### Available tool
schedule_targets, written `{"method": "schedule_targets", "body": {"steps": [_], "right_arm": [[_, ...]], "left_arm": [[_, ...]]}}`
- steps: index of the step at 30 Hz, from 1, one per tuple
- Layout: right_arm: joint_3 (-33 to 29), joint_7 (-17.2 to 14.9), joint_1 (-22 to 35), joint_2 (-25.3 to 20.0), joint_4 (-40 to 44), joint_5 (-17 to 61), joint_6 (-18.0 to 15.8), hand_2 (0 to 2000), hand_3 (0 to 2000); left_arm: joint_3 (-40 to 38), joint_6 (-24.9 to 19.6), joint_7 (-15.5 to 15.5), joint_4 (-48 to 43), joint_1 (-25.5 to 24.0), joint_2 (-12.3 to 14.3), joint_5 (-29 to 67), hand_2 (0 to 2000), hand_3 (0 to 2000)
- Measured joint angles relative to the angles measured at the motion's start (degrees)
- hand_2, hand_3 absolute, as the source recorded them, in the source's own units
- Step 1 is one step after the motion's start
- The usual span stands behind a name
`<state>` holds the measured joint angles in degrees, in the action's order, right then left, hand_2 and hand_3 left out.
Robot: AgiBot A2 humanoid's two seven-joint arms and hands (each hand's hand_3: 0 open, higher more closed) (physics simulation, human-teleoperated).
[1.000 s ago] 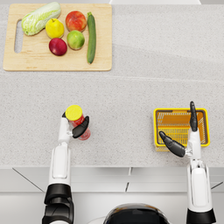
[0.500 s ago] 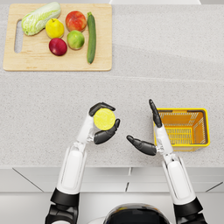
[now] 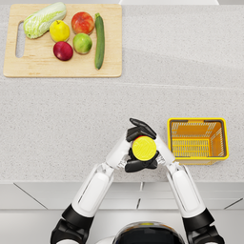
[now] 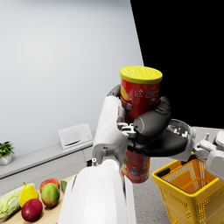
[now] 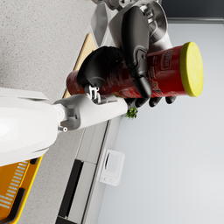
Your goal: Pick up the red potato chip and place it into the yellow basket
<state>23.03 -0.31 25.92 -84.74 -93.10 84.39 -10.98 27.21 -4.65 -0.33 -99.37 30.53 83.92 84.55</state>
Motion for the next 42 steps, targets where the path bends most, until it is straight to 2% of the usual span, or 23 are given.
{"method": "schedule_targets", "body": {"steps": [1,2,3,7,10,13,16,20,23,24,25,26,28,29,30,32,33,34,35,37,42], "right_arm": [[-0.01,0.08,0.13,0.10,0.02,0.01,-0.21,2000,1633],[-0.08,0.17,0.29,0.22,0.04,0.02,-1.09,2000,1960],[0.21,-0.02,0.32,0.23,-0.12,-0.02,-0.75,2000,2000],[-0.13,0.22,0.84,-0.58,-0.37,-0.13,-0.46,2000,2000],[-5.50,0.67,2.41,-1.83,-0.32,-0.16,-1.54,2000,2000],[-14.14,0.66,3.79,-2.21,-1.14,-0.20,-2.93,2000,2000],[-22.38,0.58,4.08,-1.99,-1.93,-0.25,-3.96,2000,2000],[-28.31,0.36,2.62,-1.99,-2.51,-0.26,-5.48,2000,2000],[-31.45,0.36,0.94,-2.18,-1.21,-0.27,-6.21,2000,2000],[-32.28,-0.45,0.43,-2.25,-0.65,-0.27,-6.13,2000,2000],[-32.99,-5.75,0.14,-2.27,0.08,-0.29,-5.55,2000,2000],[-33.57,-9.54,-0.04,-2.25,1.19,-0.28,-5.08,2000,2000],[-34.62,-14.49,0.24,-2.03,3.54,-0.25,-5.17,2000,2000],[-35.00,-15.89,0.42,-1.90,4.47,-0.25,-5.19,639,1673],[-35.25,-17.02,0.68,-1.81,5.17,-0.27,-3.34,0,1347],[-35.96,-18.33,1.25,-1.57,5.55,-0.28,-0.28,0,693],[-36.27,-13.05,1.50,-1.46,5.31,-0.29,2.91,0,367],[-36.40,-9.27,1.64,-1.38,4.75,-0.30,5.20,0,40],[-36.37,-6.56,1.66,-1.35,3.74,-0.31,6.84,0,0],[-35.72,-3.22,1.86,-1.18,1.19,-0.31,8.86,0,0],[-33.78,-0.36,5.41,0.26,-1.71,-0.30,10.58,0,0]], "left_arm": [[0.25,0.45,-0.09,-0.04,-0.01,-0.18,-0.05,2000,2000],[0.49,0.61,-0.24,-0.15,-0.06,-0.34,-0.11,639,1673],[0.77,1.78,-0.11,-0.23,-0.02,-0.34,-0.16,0,1347],[-0.72,3.91,0.21,-2.04,-0.98,-0.62,-0.32,0,40],[-8.54,2.90,0.22,-6.02,-1.65,-0.60,-0.38,0,0],[-19.92,4.00,0.29,-8.93,-1.52,-0.47,-0.42,0,0],[-28.61,4.41,0.32,-8.12,-1.81,-0.47,-0.45,0,0],[-35.24,4.59,0.33,-4.74,-3.06,-0.19,-0.47,0,0],[-37.12,4.63,0.33,-2.77,-4.16,0.04,-0.48,0,0],[-37.39,4.63,0.33,-2.25,-4.34,0.07,-0.48,0,0],[-37.52,4.64,0.33,-1.91,-4.44,0.08,-0.48,0,0],[-37.59,4.64,0.33,-1.57,-4.50,0.08,-0.48,0,0],[-37.54,4.64,0.33,-1.35,-4.65,0.09,-0.48,0,0],[-37.50,4.64,0.33,-1.28,-4.72,0.10,-0.48,0,0],[-37.55,4.65,0.33,-1.29,-4.85,0.12,-0.47,0,0],[-37.58,4.65,0.33,-1.23,-4.93,0.12,-0.47,0,0],[-37.49,4.65,0.33,-1.14,-4.80,0.07,-0.48,0,0],[-37.38,4.65,0.33,-1.03,-4.57,0.00,-0.47,0,0],[-37.19,4.65,0.33,-1.09,-4.33,-0.07,-0.48,0,0],[-36.78,4.65,0.33,-1.30,-3.66,-0.25,-0.47,0,0],[-36.41,4.65,0.33,-0.15,1.23,-1.55,-0.47,0,0]]}}
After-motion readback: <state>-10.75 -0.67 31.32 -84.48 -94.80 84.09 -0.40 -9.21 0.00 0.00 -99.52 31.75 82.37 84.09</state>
